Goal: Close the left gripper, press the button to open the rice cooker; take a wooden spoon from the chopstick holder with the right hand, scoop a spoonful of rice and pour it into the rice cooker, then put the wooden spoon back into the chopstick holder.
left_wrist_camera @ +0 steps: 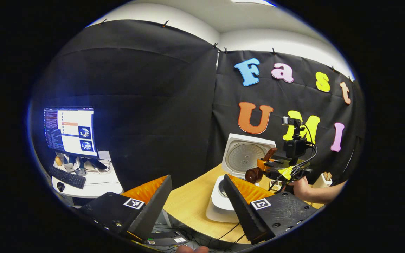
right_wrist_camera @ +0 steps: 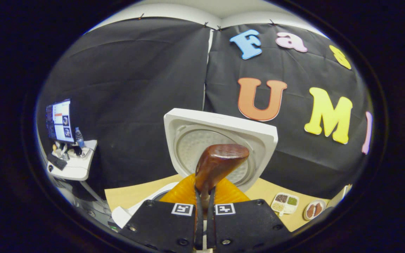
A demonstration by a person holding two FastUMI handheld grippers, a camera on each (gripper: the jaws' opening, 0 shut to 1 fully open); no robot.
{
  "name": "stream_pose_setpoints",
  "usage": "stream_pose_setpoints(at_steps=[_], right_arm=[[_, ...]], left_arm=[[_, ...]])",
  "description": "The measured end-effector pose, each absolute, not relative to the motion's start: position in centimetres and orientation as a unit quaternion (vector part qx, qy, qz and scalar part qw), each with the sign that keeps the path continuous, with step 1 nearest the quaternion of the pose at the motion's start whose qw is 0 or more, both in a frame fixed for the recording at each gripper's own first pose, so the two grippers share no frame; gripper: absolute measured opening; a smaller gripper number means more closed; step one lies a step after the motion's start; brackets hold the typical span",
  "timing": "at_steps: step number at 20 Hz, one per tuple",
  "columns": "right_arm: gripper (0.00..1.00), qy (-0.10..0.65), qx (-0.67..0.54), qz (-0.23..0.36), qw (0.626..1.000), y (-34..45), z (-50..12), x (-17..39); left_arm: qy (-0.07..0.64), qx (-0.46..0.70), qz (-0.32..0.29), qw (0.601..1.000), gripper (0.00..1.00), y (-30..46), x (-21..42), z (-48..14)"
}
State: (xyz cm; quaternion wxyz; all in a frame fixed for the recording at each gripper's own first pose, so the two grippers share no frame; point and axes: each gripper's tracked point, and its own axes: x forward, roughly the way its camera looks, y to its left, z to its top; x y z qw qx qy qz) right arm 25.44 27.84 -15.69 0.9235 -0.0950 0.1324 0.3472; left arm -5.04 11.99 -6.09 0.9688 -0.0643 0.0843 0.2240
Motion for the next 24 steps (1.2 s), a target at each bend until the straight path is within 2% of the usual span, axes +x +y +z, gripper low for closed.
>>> stream_pose_setpoints(at_steps=[5,11,18,24], right_arm=[[0.09,0.163,0.016,0.318,0.934,23.5,-12.9,25.0],[0.09,0.216,0.171,0.263,0.925,15.1,-10.1,24.3],[0.09,0.194,0.213,0.150,0.946,-0.1,-8.8,23.8],[0.09,0.185,0.198,0.035,0.962,-13.3,-10.8,22.9]], left_arm=[[0.085,-0.065,0.192,0.976,0.94,10.3,-3.9,-6.1],[0.083,-0.053,0.133,0.986,0.94,7.3,-1.3,-6.2],[0.080,-0.053,0.064,0.993,0.94,2.6,2.8,-6.9],[0.080,-0.058,0.021,0.995,0.94,-0.9,5.0,-7.6]])
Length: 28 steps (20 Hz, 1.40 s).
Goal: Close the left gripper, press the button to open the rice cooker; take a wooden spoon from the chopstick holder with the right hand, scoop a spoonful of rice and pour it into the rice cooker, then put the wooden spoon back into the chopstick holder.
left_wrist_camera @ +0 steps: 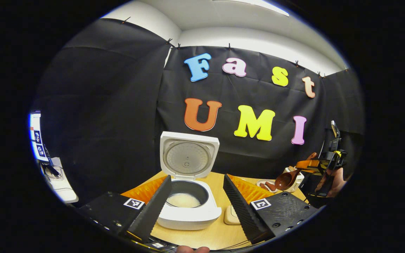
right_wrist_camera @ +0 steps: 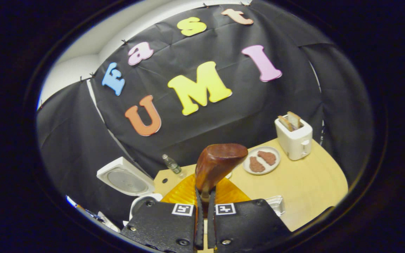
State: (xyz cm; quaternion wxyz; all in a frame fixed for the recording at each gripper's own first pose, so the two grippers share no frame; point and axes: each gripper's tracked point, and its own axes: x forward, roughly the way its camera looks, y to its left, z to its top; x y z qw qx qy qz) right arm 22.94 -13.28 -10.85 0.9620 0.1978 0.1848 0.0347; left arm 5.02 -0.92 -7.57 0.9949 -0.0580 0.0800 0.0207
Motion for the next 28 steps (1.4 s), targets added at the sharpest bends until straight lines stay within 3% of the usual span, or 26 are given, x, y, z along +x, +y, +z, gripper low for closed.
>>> stream_pose_setpoints(at_steps=[3,9,19,28], right_arm=[[0.09,0.191,0.189,-0.008,0.963,-17.8,-12.7,22.4],[0.09,0.234,0.179,-0.070,0.953,-22.9,-20.6,22.9],[0.10,0.287,0.190,-0.081,0.936,-23.2,-31.0,23.8],[0.20,0.276,0.202,-0.075,0.937,-23.5,-32.7,24.9]], left_arm=[[0.088,-0.060,-0.013,0.994,0.94,-3.4,6.2,-8.0],[0.091,-0.051,-0.015,0.994,0.94,-4.8,7.0,-7.9],[0.107,-0.046,0.013,0.993,0.94,-5.5,8.2,-7.1],[0.112,-0.028,0.010,0.993,0.94,-6.4,9.1,-6.4]])
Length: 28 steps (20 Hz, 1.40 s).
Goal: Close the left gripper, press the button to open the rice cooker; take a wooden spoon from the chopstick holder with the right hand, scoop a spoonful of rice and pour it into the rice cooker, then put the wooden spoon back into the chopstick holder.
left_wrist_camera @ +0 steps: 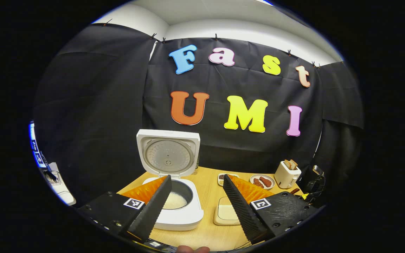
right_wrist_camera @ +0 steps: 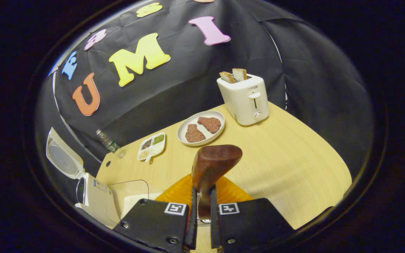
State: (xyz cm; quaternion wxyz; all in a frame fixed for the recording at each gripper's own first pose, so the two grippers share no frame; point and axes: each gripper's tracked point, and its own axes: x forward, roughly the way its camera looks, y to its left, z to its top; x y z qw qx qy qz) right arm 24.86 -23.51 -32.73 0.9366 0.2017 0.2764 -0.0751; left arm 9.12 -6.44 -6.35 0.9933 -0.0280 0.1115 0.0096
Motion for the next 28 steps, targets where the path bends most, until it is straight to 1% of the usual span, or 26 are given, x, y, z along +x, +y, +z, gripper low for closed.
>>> stream_pose_setpoints(at_steps=[1,2,3,4,5,7,10,14,16,17,19,22,28], right_arm=[[0.25,0.270,0.199,-0.074,0.939,-23.6,-32.3,25.0],[0.31,0.266,0.190,-0.076,0.942,-23.9,-32.0,25.0],[0.53,0.261,0.184,-0.076,0.945,-24.1,-31.3,24.8],[0.64,0.252,0.179,-0.077,0.948,-24.2,-30.5,24.7],[0.80,0.243,0.170,-0.082,0.951,-24.7,-29.5,24.4],[0.87,0.224,0.154,-0.090,0.958,-25.5,-27.1,23.8],[0.91,0.182,0.115,-0.091,0.972,-26.3,-22.4,22.5],[0.95,0.129,0.067,-0.081,0.986,-25.8,-15.8,20.0],[0.97,0.112,0.053,-0.074,0.990,-24.9,-13.3,18.6],[1.00,0.103,0.046,-0.074,0.991,-24.7,-12.2,17.9],[1.00,0.092,0.034,-0.069,0.993,-24.0,-10.5,16.6],[1.00,0.084,0.006,-0.062,0.995,-23.5,-9.1,15.1],[1.00,0.098,-0.030,-0.052,0.993,-22.2,-9.0,12.7]], left_arm=[[0.111,-0.027,0.010,0.993,0.94,-6.4,9.2,-6.2],[0.108,-0.026,0.008,0.994,0.94,-6.2,9.3,-5.9],[0.103,-0.023,0.008,0.994,0.94,-6.0,9.6,-5.6],[0.096,-0.021,0.007,0.995,0.94,-5.9,10.0,-5.1],[0.088,-0.020,0.007,0.996,0.94,-5.7,10.4,-4.4],[0.069,-0.019,0.006,0.997,0.94,-5.3,11.2,-3.0],[0.049,-0.020,0.003,0.999,0.94,-4.9,13.4,-1.6],[0.031,-0.002,0.024,0.999,0.94,-2.6,17.3,1.1],[0.021,0.005,0.033,0.999,0.94,-1.6,19.7,2.7],[0.017,0.011,0.042,0.999,0.94,-0.7,20.8,3.3],[0.019,0.017,0.050,0.998,0.94,0.5,23.5,3.9],[0.052,0.001,0.051,0.997,0.94,1.5,27.1,2.7],[0.153,-0.014,0.060,0.986,0.94,4.9,33.9,-3.5]])
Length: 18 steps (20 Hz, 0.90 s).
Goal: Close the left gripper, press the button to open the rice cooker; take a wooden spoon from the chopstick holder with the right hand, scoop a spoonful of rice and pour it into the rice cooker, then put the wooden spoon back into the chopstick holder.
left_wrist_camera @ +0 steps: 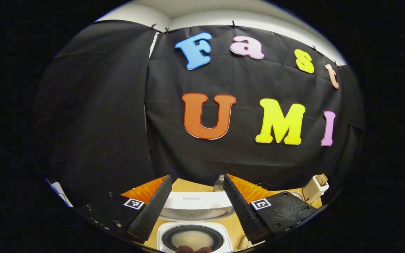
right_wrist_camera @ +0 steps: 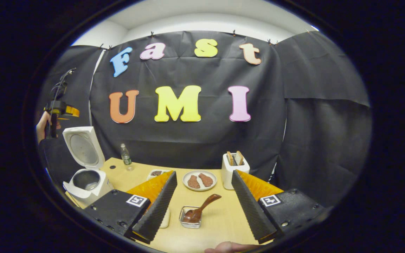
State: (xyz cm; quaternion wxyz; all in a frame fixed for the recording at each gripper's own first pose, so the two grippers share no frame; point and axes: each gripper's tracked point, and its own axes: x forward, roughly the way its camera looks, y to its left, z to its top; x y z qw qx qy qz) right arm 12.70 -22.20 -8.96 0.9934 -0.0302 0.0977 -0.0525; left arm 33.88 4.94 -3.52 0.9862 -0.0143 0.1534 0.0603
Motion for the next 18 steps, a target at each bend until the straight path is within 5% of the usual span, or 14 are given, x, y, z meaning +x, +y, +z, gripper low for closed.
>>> stream_pose_setpoints(at_steps=[11,18], right_arm=[[1.00,0.115,-0.012,-0.037,0.993,-20.5,-10.2,11.8],[0.99,0.116,0.005,-0.028,0.993,-19.5,-11.1,10.9]], left_arm=[[0.228,-0.042,0.071,0.970,0.96,6.4,35.8,-7.7],[0.278,-0.016,0.038,0.960,0.97,4.9,31.4,-9.3]])
